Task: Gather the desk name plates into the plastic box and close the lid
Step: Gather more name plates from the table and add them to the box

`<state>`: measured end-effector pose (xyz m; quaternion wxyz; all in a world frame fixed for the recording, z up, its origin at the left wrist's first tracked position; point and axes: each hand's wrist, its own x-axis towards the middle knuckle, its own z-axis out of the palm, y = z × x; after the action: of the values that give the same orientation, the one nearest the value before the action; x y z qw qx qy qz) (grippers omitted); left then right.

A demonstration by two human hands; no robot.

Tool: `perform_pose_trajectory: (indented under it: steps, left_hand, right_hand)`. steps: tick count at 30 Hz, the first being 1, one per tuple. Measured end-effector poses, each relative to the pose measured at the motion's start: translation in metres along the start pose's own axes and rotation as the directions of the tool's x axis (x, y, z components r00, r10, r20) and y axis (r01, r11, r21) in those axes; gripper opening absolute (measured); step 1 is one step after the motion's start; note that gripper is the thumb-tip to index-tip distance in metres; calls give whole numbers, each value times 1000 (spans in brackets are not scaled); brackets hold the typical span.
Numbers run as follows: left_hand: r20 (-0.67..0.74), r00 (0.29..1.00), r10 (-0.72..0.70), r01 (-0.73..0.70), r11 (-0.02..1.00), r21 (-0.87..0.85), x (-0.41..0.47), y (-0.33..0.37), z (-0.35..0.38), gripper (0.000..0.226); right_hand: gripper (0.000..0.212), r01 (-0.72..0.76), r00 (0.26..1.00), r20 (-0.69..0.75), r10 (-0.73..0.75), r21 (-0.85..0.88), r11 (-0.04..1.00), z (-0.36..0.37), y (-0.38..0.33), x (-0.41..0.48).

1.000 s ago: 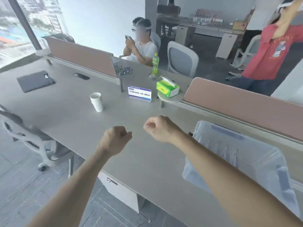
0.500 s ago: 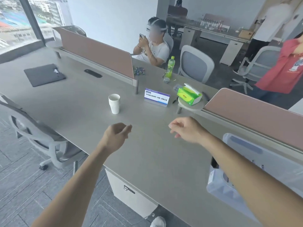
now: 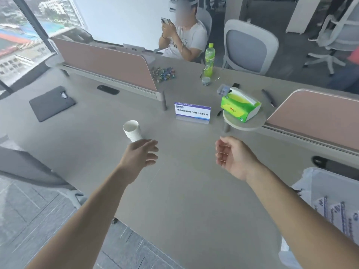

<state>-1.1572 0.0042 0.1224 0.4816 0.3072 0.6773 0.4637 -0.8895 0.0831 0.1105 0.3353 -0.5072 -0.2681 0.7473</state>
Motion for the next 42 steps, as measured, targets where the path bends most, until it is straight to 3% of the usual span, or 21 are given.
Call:
perform_pose_trajectory:
  steps: [5,12,17,22,26,32,36,40,42]
  left_hand:
    - [20,997,-80,81,996,-49,59,1,16,10]
    - [78,984,-159,167,981,-100,163,-7,26,13]
    - [-3,979,-203,198,958,-209,241,-6,43,23]
    - [-58,973,-223,209,960,-188,308,-20,64,23]
    - [-67,979,-193,188,979,-73,349,-30,84,67]
    - [-31,982,-185,184,982,-36,393,-42,112,76]
    - [-40,984,-172,173,984,39,408,-55,123,65]
    - [-64,984,-167,166,986,-27,402,-51,127,66]
    - [-71,985,-158,155,987,-52,395,-44,126,54]
  right_hand:
    - [21,-28,986,-156,52,150,988,3,5,48]
    - [21,1,940,-336,64,190,982,29,-3,116]
    - [24,26,897,-435,74,219,975,50,-12,184]
    - [21,13,851,-522,60,136,991,52,-21,264]
    - [35,59,877,-477,-58,-15,998,43,-24,317]
    - [90,72,936,-335,-107,-113,991,25,-21,369]
    - [82,99,955,-277,-107,-42,994,18,-21,383]
    - [76,142,959,-244,-146,-34,989,25,-29,375]
    - [70,173,956,-232,-178,-44,984,31,-35,364]
